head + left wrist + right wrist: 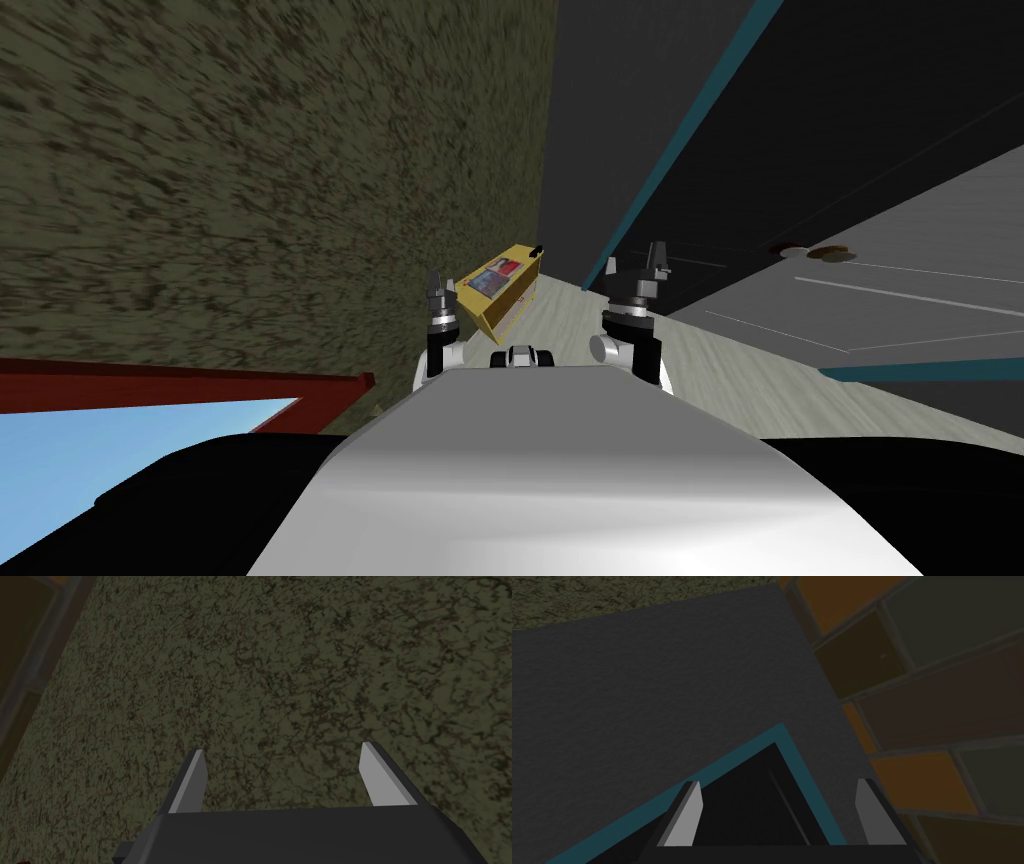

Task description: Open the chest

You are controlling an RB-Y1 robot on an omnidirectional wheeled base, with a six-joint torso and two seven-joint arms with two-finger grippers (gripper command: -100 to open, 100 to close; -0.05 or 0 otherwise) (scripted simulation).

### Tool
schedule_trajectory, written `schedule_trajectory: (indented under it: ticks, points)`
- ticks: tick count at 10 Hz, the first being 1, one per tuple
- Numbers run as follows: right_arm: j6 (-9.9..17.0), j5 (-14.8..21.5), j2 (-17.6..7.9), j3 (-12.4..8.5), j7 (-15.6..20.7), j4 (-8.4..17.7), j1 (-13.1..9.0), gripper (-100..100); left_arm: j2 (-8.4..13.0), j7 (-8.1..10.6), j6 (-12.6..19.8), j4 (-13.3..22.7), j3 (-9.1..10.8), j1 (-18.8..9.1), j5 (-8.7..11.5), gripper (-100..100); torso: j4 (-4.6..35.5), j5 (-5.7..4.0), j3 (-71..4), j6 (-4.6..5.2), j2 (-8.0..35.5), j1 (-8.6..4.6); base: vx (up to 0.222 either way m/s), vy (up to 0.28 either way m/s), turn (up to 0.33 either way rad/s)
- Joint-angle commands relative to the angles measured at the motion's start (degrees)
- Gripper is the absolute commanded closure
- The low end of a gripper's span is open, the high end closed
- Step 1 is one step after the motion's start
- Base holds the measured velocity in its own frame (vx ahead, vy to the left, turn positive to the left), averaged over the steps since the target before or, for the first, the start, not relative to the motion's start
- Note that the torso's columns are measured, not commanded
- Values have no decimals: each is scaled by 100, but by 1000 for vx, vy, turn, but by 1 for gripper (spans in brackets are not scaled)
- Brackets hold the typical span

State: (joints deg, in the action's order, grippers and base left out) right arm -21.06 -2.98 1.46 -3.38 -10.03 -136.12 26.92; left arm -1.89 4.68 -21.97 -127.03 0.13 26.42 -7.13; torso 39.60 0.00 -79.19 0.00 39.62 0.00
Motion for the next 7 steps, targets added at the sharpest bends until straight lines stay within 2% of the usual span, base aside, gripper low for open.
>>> schedule_trajectory:
  ticks: [1, 4, 7]
  points:
    - [1, 0, 0, 0, 0, 2, 1, 0, 292, -2, 15, 77, 41, -11, 18, -100, 188, -1, -396, 0, 190, -4, 35, -51, 32]
    - [1, 0, 1, 0, 0, 3, 2, 0, 653, -8, 51, 252, 137, -34, 59, -100, 263, -1, -545, 0, 252, -4, 75, -74, 42]
    - [0, 0, 1, 1, 0, 2, 2, 0, 919, -16, 101, 504, 273, -68, 118, -100, 267, 0, -541, 0, 262, -2, 116, -112, 64]
